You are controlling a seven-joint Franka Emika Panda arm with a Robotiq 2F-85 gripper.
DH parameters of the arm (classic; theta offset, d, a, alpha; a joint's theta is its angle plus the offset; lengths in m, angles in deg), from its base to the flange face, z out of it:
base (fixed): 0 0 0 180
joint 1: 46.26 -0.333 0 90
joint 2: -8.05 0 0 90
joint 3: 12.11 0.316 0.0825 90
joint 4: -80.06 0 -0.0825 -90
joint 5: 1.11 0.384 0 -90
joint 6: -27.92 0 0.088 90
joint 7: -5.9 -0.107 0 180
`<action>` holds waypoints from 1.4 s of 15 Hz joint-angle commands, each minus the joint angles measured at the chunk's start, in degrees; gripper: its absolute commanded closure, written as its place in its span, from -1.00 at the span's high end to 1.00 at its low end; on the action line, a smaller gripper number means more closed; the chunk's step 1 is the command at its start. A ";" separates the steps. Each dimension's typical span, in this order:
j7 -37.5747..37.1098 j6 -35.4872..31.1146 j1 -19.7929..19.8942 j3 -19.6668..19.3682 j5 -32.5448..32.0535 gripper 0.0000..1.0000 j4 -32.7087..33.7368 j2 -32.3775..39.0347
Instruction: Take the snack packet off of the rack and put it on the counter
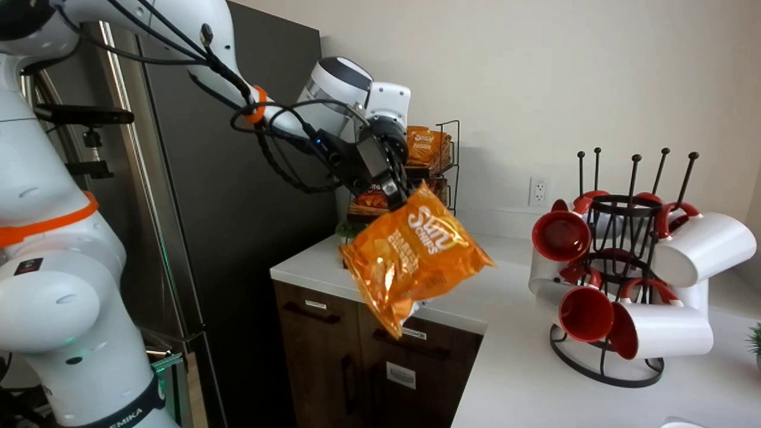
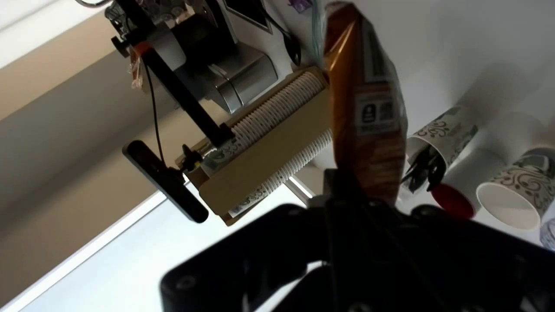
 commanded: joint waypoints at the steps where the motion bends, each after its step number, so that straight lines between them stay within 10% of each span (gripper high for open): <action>1: -4.54 -6.47 3.18 -3.38 -5.93 -1.00 -4.92 2.97; 13: -11.35 -13.77 9.49 -9.84 -27.68 -1.00 -10.58 15.62; 21: -7.70 -12.84 8.74 -7.92 -24.38 0.43 -8.46 14.61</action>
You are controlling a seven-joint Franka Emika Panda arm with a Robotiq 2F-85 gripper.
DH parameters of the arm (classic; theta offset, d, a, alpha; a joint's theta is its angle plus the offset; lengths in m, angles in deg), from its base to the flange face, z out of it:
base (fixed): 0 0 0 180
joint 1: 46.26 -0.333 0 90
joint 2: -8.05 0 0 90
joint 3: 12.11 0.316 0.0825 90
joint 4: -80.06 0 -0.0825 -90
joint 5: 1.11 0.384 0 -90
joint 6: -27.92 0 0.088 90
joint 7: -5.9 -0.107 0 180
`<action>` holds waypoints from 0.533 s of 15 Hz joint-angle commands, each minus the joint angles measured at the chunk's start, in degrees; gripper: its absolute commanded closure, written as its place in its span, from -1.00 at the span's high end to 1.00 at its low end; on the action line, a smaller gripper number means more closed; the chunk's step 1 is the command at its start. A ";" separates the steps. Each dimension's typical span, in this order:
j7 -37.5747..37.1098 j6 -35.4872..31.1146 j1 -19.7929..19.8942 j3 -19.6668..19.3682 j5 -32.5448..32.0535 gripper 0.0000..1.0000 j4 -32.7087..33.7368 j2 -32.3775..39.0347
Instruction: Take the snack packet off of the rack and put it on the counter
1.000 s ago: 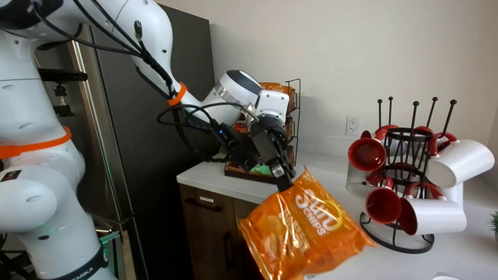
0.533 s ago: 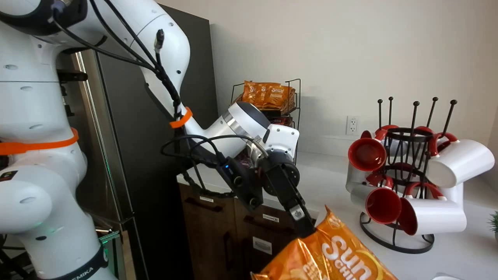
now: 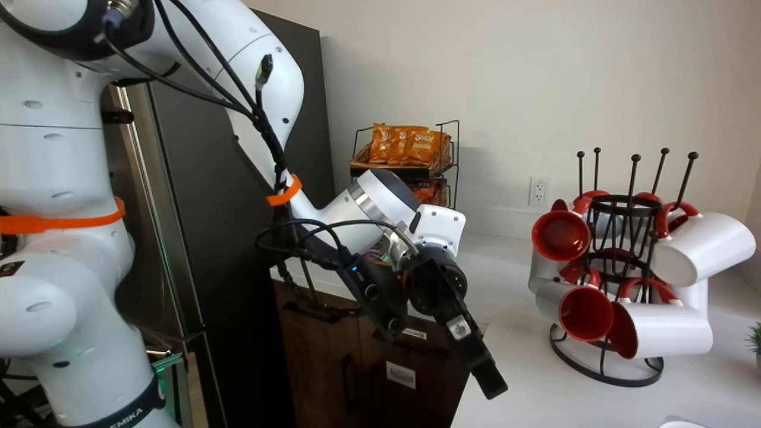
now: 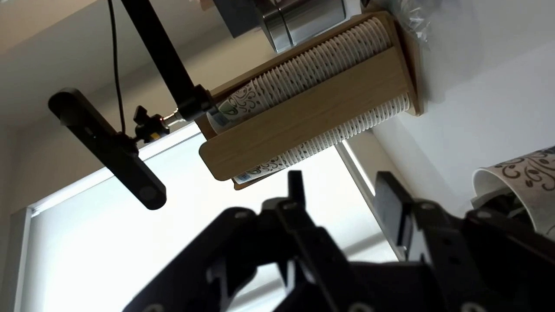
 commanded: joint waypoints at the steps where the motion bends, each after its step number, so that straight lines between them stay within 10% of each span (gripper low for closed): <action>1: 5.83 0.41 -1.78 2.46 6.03 0.57 0.25 -4.35; 4: 17.88 4.05 -4.91 5.85 17.79 0.98 0.21 -11.36; 8: 30.18 9.76 -9.63 9.80 31.12 1.00 2.25 -20.76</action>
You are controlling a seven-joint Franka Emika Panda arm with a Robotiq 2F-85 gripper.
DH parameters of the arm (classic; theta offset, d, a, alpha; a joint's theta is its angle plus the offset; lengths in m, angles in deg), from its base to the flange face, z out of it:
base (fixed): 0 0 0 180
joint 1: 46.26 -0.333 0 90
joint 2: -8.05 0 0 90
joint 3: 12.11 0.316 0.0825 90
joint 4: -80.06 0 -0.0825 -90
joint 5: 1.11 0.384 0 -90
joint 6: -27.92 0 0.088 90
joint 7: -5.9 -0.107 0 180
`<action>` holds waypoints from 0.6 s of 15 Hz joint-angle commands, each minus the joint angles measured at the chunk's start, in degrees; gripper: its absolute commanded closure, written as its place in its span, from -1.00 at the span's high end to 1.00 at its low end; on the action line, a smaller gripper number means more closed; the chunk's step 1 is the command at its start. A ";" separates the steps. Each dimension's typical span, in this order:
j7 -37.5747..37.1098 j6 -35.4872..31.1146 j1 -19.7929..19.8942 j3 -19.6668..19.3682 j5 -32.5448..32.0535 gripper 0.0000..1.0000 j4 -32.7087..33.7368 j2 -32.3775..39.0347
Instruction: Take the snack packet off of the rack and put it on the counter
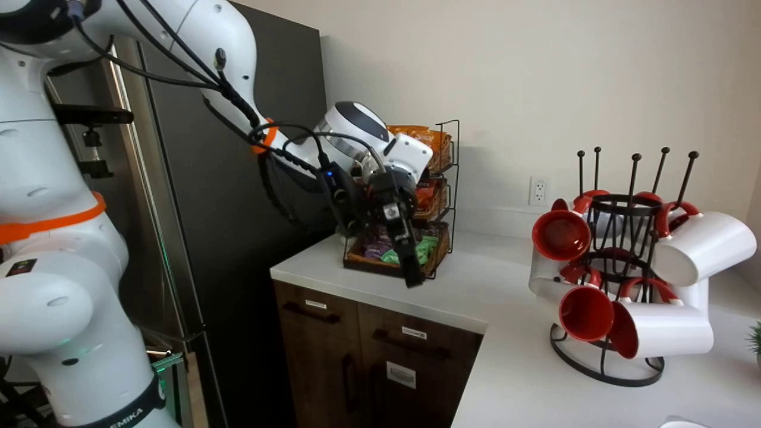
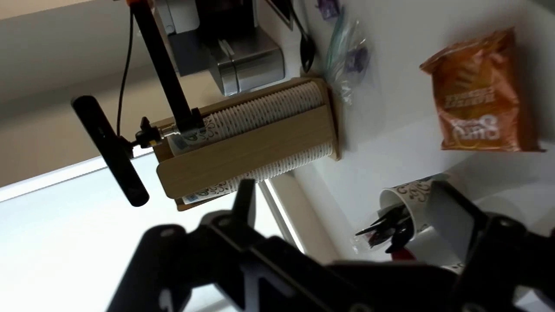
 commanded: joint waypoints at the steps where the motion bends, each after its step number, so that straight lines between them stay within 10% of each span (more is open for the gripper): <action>1: 11.14 4.41 -4.04 2.65 11.33 1.00 0.50 -10.72; 9: 26.26 3.64 -6.41 2.60 25.34 1.00 4.30 -28.78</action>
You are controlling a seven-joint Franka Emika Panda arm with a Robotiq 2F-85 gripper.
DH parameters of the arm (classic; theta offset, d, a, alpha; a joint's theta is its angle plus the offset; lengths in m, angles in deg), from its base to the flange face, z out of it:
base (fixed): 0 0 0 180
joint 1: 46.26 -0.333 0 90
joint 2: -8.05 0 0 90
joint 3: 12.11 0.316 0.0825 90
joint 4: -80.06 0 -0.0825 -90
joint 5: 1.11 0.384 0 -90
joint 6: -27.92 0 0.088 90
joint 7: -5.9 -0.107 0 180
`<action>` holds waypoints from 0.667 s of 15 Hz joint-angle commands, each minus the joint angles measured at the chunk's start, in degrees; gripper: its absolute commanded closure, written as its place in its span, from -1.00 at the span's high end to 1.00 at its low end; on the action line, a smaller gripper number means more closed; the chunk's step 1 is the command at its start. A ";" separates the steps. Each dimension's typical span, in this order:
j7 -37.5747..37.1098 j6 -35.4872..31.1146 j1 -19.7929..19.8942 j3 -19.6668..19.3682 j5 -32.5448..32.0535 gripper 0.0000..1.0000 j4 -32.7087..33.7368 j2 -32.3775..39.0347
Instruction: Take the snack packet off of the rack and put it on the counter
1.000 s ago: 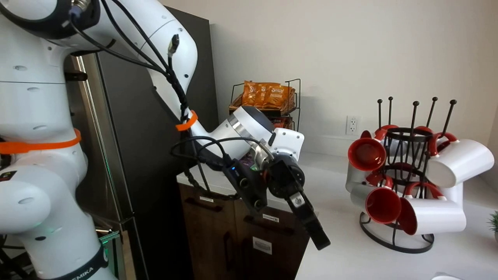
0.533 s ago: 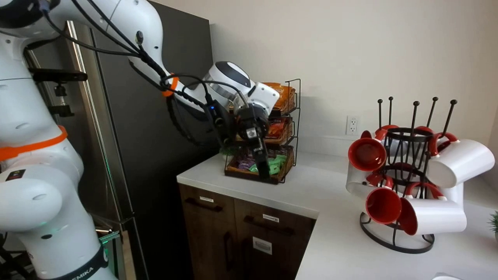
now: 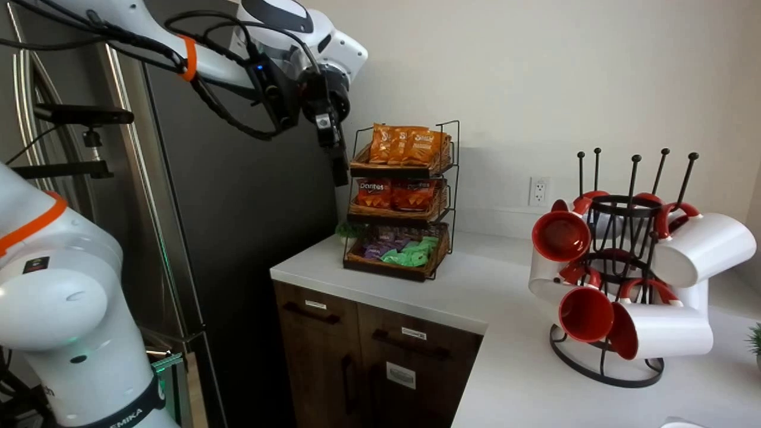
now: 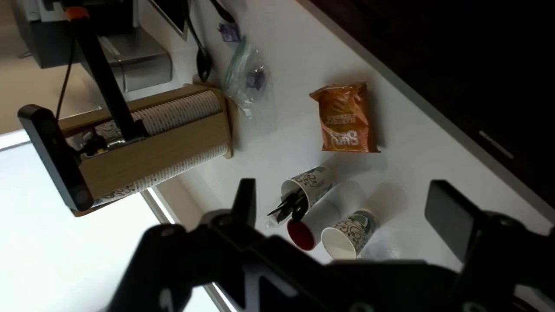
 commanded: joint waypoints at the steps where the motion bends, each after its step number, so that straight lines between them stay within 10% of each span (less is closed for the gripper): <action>1: 6.42 -2.46 0.51 -2.17 6.43 1.00 1.13 -6.43; 10: 16.85 -14.67 5.33 -5.18 17.08 1.00 3.73 -6.79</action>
